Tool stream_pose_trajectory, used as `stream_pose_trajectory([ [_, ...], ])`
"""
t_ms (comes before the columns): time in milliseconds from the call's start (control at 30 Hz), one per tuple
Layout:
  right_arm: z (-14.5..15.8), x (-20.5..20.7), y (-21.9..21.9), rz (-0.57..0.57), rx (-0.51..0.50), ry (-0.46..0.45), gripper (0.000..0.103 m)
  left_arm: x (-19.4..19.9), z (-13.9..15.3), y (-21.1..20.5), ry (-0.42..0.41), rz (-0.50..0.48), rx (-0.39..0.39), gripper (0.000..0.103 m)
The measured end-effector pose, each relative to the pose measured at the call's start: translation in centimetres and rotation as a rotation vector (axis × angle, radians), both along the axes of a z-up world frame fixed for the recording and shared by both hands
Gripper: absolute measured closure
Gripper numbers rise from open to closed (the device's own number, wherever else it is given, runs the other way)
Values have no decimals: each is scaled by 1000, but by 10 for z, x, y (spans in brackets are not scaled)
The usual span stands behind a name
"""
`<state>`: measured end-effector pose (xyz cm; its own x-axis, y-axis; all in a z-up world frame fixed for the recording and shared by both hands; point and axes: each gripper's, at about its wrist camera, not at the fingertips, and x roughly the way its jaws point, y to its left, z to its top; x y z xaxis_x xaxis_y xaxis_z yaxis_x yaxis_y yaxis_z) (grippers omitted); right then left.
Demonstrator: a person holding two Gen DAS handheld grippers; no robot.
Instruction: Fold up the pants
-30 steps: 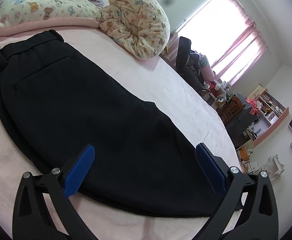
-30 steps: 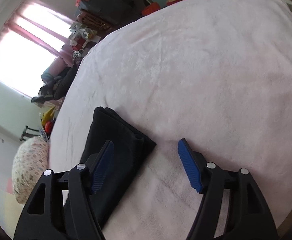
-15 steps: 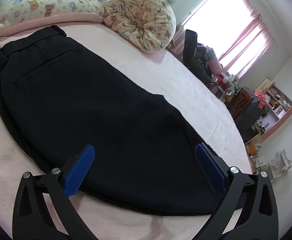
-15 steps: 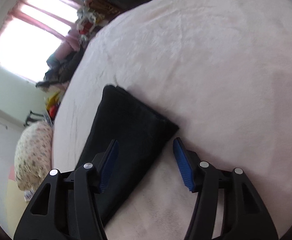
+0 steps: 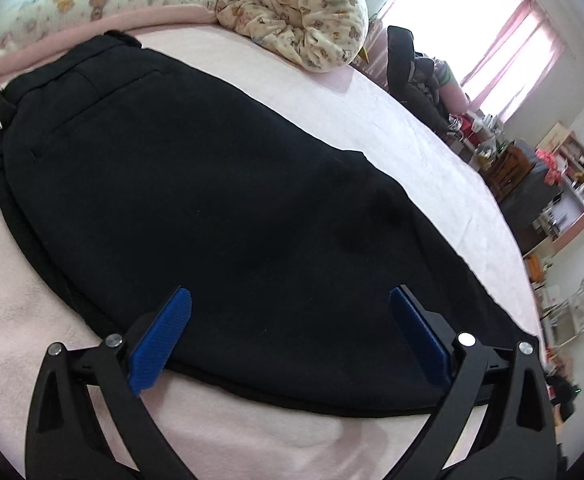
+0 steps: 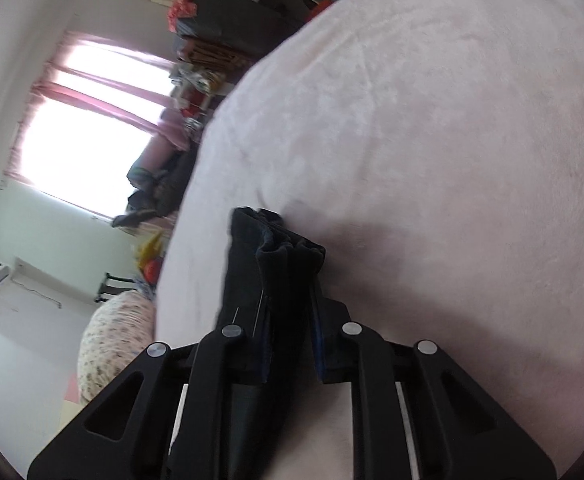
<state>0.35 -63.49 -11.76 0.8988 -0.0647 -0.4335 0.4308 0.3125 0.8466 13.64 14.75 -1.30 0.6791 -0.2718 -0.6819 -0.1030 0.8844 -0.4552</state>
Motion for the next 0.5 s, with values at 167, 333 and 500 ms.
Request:
stream_pose_trajectory([
  [167,35,5,12,50,-79,-95,88,-15,14,9,-98,4,-130,2],
  [333,80,24,42,162,-196,-164,88,-22,26,6,-175,-42,-174,2],
  [500,116,47,91,315,-288,-216,88,-18,23,0,-134,-69,-190,2],
])
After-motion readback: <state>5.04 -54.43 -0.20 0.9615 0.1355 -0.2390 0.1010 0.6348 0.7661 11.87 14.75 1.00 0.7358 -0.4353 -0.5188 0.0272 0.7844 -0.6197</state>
